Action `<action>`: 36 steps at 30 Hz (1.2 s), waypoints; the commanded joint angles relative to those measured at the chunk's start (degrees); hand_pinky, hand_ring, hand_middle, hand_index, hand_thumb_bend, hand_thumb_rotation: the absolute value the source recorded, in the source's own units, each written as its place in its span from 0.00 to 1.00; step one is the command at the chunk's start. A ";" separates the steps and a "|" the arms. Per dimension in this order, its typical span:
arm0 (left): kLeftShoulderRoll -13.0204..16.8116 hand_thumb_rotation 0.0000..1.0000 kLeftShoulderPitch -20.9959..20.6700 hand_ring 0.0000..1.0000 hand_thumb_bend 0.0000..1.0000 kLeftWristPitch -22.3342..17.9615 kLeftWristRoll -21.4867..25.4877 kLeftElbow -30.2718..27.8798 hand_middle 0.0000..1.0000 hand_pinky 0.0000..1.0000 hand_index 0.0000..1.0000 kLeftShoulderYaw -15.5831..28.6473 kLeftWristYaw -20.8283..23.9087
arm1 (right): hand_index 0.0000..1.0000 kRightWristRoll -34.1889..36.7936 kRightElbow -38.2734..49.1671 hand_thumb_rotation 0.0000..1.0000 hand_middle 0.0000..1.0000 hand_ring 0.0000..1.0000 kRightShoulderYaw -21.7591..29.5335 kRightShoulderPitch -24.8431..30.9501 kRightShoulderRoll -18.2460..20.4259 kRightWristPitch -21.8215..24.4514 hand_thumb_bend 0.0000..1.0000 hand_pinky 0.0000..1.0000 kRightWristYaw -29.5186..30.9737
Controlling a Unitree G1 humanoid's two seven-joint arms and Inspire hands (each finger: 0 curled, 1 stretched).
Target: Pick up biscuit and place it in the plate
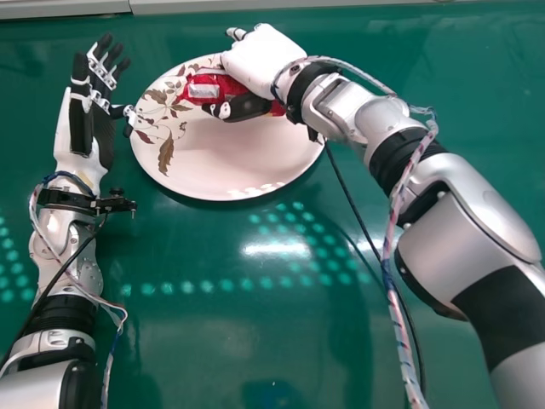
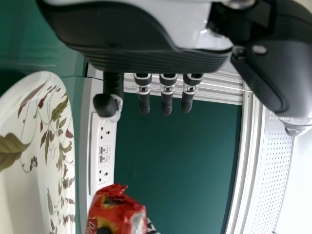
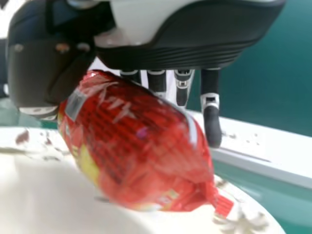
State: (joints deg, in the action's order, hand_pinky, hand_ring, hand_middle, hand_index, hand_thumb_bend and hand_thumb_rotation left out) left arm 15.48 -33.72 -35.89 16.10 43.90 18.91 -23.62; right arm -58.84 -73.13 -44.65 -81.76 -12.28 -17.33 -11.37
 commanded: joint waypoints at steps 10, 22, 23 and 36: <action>-1.61 0.94 3.22 1.00 1.00 -0.67 1.18 3.17 1.00 0.00 1.00 0.29 -1.36 | 1.00 -0.01 1.66 0.85 1.00 1.00 -0.48 -1.83 -0.79 2.81 1.00 0.85 1.17; -1.94 0.93 2.69 1.00 1.00 -1.05 1.65 4.46 1.00 0.00 1.00 0.69 -2.07 | 1.00 1.24 4.88 0.84 1.00 1.00 1.08 -2.62 -3.99 2.25 1.00 0.88 2.13; -1.97 0.94 2.74 1.00 1.00 -1.20 1.30 4.47 1.00 0.00 1.00 0.58 -1.67 | 1.00 2.06 5.41 0.82 1.00 1.00 1.90 -2.47 -4.44 2.09 1.00 0.88 2.35; -2.75 0.94 2.96 1.00 1.00 -1.84 0.12 3.76 1.00 0.00 1.00 -0.41 -0.75 | 1.00 36.44 35.49 0.59 1.00 0.93 31.78 13.22 -13.32 10.77 0.94 0.74 28.44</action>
State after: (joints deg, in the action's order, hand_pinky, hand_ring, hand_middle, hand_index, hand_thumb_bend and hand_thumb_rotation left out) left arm 14.82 -34.43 -37.61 15.87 45.48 18.83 -24.57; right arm -25.46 -42.72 -16.27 -72.10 -23.85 -8.96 15.83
